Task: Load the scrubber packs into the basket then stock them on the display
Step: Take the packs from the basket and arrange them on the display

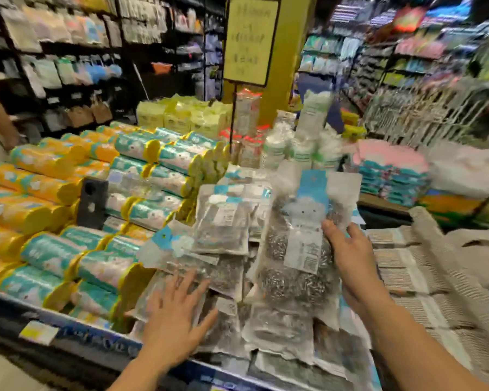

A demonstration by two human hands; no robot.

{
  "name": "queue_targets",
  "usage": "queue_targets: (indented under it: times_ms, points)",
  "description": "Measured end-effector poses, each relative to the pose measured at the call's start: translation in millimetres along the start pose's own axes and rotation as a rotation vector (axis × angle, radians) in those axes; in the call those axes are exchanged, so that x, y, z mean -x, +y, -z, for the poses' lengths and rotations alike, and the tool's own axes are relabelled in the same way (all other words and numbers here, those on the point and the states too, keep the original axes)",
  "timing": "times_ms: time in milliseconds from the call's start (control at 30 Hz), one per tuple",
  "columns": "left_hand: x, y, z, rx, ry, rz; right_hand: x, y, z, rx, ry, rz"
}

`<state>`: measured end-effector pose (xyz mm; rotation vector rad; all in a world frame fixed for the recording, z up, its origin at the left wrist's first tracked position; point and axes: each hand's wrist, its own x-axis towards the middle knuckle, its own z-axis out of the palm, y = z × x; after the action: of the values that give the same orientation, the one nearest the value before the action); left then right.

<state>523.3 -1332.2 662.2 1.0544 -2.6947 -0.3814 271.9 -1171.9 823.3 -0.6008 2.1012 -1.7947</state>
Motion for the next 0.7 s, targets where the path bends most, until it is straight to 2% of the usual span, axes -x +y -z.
queue_targets:
  times_ms: [100,167,333,500,600,700]
  points:
    - [3.0,-1.9,-28.8,-0.154,-0.130,-0.023,-47.7,14.5,24.7,-0.030,0.033,-0.103]
    - [3.7,-4.6,-36.2,-0.211,-0.149,0.001,-74.1,24.6,24.9,-0.029,0.044,-0.163]
    - [1.7,-4.0,-38.3,-0.246,-0.119,0.015,-124.3,39.1,-11.5,-0.023,0.000,-0.275]
    - [0.8,-2.5,-46.1,-0.210,0.028,-0.004,-156.8,37.8,-56.2,0.085,0.007,-0.287]
    - [-1.7,-3.3,-50.8,-0.193,0.076,-0.019,-163.6,43.0,-73.2,0.291,0.015,-0.244]
    - [-5.5,-7.1,-59.2,-0.251,0.120,-0.049,-164.0,46.7,-81.5,0.595,0.042,-0.182]
